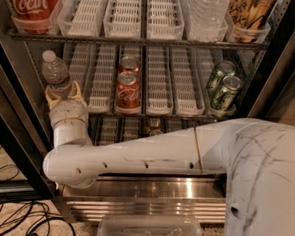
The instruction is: Pick water bottle from middle shelf of fridge
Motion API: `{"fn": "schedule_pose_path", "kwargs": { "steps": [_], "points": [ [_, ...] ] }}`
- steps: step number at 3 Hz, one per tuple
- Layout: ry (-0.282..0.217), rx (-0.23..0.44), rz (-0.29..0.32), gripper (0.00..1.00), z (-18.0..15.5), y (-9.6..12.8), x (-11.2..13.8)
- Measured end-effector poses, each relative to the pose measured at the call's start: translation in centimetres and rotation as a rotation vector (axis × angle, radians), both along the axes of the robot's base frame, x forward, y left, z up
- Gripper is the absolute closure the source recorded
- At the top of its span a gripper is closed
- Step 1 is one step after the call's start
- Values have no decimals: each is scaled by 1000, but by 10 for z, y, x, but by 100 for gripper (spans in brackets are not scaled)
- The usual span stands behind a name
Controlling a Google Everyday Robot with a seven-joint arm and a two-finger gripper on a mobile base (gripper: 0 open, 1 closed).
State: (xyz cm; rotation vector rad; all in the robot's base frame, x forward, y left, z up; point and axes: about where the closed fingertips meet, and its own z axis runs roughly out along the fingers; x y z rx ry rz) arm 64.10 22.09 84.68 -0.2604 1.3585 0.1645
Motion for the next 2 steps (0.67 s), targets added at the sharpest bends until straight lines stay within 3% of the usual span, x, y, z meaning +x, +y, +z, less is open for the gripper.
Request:
{"fn": "schedule_pose_path", "kwargs": {
  "steps": [1,2],
  "points": [
    [-38,42,48,100,25,7,-6],
    [-42,53,103,100,47,16,-12]
  ]
}}
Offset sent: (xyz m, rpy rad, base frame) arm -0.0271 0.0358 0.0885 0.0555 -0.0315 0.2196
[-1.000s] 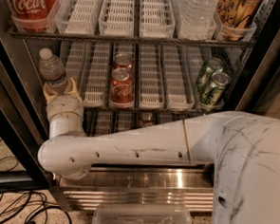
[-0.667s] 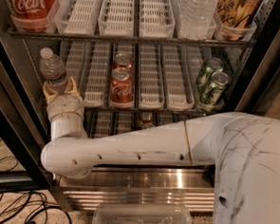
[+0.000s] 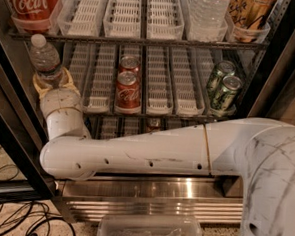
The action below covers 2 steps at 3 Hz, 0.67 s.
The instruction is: Pick water bottle from middle shelf of fridge
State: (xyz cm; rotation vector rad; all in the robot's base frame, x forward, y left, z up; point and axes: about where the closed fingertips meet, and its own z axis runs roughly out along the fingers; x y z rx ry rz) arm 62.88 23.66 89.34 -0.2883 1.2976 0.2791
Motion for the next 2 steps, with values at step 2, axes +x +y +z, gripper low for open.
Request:
{"fn": "schedule_pose_path", "kwargs": {
  "steps": [2],
  "points": [
    [57,-5,27,100,-3,-2,-16]
  ]
}}
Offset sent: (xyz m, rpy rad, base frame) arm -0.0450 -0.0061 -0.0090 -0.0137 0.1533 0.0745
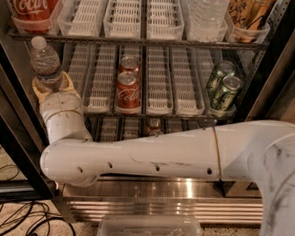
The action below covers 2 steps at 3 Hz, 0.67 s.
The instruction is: Pick water bottle from middle shelf of fridge
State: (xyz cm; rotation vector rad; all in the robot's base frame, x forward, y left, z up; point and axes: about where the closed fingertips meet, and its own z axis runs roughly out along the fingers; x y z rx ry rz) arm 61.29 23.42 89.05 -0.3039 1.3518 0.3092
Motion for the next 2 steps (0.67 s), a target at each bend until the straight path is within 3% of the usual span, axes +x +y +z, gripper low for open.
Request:
{"fn": "schedule_pose_path", "kwargs": {
  "steps": [2],
  "points": [
    [181,120,79,100,-14,-17,-70]
  ]
}}
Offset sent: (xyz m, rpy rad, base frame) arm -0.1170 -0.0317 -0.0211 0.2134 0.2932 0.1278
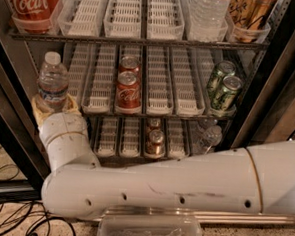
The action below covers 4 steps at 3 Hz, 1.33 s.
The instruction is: Pick water bottle from middle shelf of fridge
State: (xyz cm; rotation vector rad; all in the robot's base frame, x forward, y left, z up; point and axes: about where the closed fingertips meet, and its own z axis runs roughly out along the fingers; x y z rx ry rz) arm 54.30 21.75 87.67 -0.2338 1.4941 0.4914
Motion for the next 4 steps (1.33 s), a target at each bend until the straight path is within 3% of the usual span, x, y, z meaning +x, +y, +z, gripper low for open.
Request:
{"fn": "schedule_pose_path", "kwargs": {
  "steps": [1,3,4],
  "points": [
    [34,22,8,100,-2,-10,-15],
    [34,22,8,100,-6,-10,-15],
    [62,36,41,100,-2,-12,-11]
  ]
}}
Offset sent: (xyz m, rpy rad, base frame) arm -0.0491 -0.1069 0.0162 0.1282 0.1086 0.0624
